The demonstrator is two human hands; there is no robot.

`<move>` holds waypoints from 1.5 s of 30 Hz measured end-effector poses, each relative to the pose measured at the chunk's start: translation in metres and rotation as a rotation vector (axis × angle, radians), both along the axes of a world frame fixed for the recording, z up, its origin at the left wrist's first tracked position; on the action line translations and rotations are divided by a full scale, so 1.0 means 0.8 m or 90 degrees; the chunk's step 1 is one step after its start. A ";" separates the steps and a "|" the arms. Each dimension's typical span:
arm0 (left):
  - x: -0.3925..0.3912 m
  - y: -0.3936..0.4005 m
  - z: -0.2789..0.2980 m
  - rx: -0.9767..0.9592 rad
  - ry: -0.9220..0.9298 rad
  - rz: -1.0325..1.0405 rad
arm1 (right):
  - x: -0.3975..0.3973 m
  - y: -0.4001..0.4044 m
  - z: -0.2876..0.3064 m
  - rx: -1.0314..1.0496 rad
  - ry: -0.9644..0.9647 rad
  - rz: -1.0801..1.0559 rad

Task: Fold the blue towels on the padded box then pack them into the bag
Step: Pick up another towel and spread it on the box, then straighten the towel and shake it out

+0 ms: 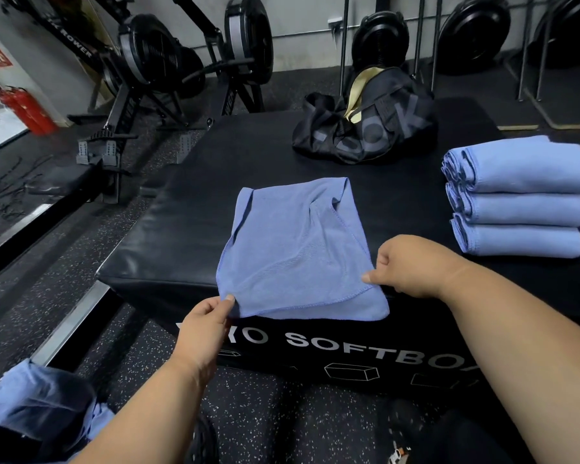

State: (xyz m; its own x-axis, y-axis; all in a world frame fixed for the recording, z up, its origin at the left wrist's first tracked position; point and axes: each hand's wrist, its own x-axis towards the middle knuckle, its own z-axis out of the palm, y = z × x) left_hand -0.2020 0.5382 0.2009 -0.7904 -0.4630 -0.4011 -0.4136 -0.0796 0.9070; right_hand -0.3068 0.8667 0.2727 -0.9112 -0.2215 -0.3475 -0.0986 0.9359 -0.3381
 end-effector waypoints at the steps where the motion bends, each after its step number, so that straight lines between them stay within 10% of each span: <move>1: 0.000 0.001 0.002 -0.017 0.007 -0.007 | -0.001 0.001 -0.002 -0.015 -0.013 0.002; 18: -0.028 0.024 0.129 -0.058 0.207 -0.057 | -0.008 0.017 -0.017 -0.261 -0.001 0.113; 32: -0.089 0.028 0.169 0.369 0.081 -0.330 | 0.009 -0.015 -0.011 -0.335 0.119 0.040; 40: -0.111 0.019 0.134 -0.331 0.065 -0.341 | -0.001 -0.042 -0.028 -0.228 0.075 0.071; 45: -0.109 0.018 0.142 -0.440 0.114 -0.358 | -0.004 -0.047 -0.025 -0.282 0.073 0.038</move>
State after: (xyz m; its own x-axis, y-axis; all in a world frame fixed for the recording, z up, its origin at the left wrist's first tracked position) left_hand -0.2893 0.5525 0.3148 -0.9963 -0.0823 -0.0262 -0.0752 0.6771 0.7321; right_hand -0.3102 0.8294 0.2527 -0.9196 -0.3785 -0.1050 -0.2077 0.6954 -0.6880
